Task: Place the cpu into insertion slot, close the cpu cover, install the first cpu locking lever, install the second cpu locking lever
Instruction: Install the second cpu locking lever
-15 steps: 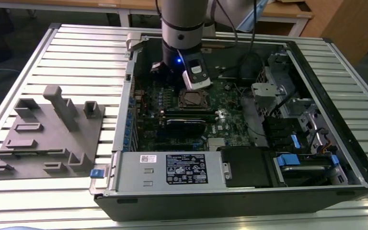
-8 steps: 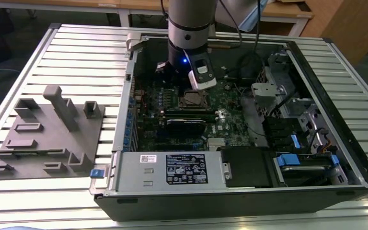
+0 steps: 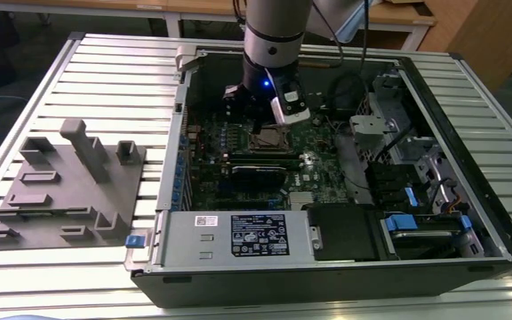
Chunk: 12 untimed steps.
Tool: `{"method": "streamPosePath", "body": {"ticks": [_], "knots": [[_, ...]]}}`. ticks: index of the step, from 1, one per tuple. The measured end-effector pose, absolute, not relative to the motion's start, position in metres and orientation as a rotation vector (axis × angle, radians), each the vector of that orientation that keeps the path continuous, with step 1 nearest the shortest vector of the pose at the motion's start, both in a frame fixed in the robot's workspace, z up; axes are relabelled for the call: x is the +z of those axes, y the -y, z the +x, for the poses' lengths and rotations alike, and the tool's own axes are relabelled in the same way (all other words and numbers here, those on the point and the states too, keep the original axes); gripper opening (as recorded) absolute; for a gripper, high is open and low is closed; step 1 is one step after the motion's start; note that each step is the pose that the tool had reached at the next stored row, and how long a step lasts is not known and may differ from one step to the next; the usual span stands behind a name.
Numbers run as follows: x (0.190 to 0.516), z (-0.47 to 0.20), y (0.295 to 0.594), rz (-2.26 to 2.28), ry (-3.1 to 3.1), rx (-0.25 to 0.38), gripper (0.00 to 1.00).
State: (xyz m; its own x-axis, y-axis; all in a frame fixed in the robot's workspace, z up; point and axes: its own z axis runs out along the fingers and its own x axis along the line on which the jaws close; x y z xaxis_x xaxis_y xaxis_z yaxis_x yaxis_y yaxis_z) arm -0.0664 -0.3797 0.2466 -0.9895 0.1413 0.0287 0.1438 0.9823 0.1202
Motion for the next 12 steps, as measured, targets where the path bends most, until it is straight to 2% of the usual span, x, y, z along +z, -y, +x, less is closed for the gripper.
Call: {"method": "streamPosePath", "body": {"ticks": [12], "knots": [[0.2449, -0.0581, 0.3888, -0.23, 3.106, -0.19, 0.11]]}}
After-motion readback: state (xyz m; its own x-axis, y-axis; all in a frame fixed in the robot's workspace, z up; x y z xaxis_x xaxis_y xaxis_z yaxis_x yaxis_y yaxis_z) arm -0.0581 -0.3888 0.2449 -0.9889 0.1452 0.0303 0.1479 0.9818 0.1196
